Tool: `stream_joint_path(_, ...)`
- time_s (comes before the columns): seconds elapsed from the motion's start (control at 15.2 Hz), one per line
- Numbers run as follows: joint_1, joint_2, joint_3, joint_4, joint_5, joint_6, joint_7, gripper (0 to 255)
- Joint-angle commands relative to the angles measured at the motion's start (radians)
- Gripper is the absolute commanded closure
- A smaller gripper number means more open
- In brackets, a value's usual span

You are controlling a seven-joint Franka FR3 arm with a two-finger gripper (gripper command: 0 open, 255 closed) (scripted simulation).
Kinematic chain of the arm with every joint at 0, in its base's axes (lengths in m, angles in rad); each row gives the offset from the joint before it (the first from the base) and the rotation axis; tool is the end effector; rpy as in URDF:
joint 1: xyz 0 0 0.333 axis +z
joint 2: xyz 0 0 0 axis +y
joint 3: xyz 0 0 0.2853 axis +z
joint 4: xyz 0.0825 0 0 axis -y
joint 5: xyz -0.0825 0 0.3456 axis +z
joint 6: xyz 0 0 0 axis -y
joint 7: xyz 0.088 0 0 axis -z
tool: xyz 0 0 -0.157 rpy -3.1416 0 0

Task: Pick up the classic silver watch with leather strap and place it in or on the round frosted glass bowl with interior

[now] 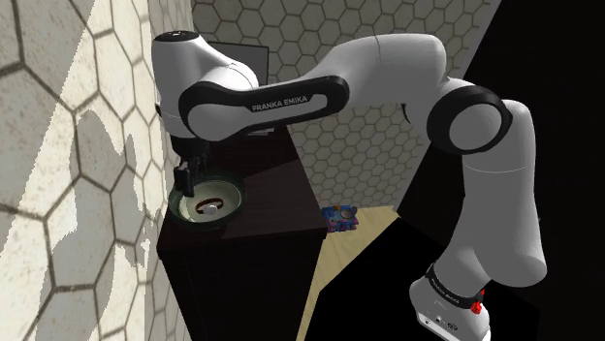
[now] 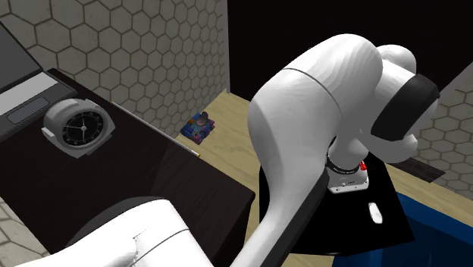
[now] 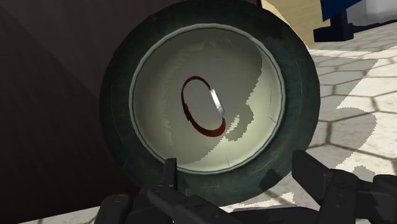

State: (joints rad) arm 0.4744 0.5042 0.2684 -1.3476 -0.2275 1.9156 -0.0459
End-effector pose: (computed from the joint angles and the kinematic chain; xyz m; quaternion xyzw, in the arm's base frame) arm 0.5243 0.4071 0.3845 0.9155 0.3978 0.0536 0.0284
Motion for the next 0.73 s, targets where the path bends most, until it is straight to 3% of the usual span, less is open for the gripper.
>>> stream_joint_path(0.0, 0.004, -0.012, 0.003, 0.033, 0.004, -0.044, -0.003, 0)
stream_joint_path(0.13, 0.009, -0.019, 0.005, 0.081, 0.007, -0.099, -0.007, 0)
stream_joint_path(0.66, 0.009, -0.019, 0.005, 0.081, 0.007, -0.099, -0.007, 0)
